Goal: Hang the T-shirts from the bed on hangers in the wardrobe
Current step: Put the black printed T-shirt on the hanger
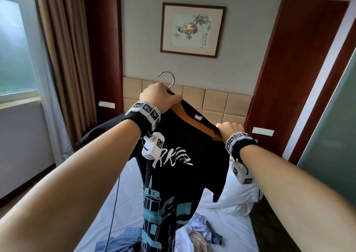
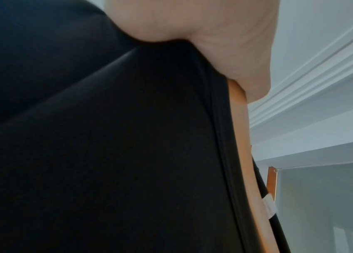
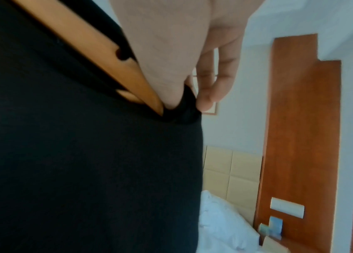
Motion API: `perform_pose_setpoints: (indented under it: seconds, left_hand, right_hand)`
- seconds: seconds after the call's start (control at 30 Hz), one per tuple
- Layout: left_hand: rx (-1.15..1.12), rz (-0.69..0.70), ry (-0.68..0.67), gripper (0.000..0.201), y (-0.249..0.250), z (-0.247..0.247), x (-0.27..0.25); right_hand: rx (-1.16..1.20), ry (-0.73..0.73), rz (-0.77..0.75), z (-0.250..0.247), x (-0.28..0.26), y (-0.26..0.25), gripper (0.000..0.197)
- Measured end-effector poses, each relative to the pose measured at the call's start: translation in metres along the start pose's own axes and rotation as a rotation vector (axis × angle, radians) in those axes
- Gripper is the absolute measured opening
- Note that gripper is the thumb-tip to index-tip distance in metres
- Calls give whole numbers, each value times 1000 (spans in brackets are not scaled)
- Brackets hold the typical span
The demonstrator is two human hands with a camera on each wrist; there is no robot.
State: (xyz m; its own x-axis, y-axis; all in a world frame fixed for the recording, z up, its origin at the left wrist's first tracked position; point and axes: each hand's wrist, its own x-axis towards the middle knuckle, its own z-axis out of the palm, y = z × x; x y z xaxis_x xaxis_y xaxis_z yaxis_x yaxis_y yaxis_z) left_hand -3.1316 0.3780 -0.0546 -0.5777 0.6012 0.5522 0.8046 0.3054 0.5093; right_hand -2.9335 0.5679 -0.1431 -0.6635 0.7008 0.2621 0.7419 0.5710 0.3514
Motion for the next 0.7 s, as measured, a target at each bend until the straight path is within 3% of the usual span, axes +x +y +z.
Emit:
perform_pose_setpoints:
  seconds: [0.13, 0.3, 0.43, 0.6, 0.7]
  left_hand:
    - [13, -24, 19, 39, -13, -3, 4]
    - [15, -1, 7, 39, -18, -2, 8]
    - [11, 31, -15, 39, -19, 1, 10]
    - [-47, 46, -67, 44, -25, 11, 9]
    - [-136, 26, -64, 45, -24, 17, 7]
  right_hand:
    - [-61, 31, -63, 1, 0, -8, 23]
    - [11, -28, -5, -11, 6, -11, 19]
    - [356, -123, 161, -18, 23, -19, 19]
    - [958, 10, 291, -23, 19, -27, 37]
    - [1033, -19, 348, -32, 19, -39, 42]
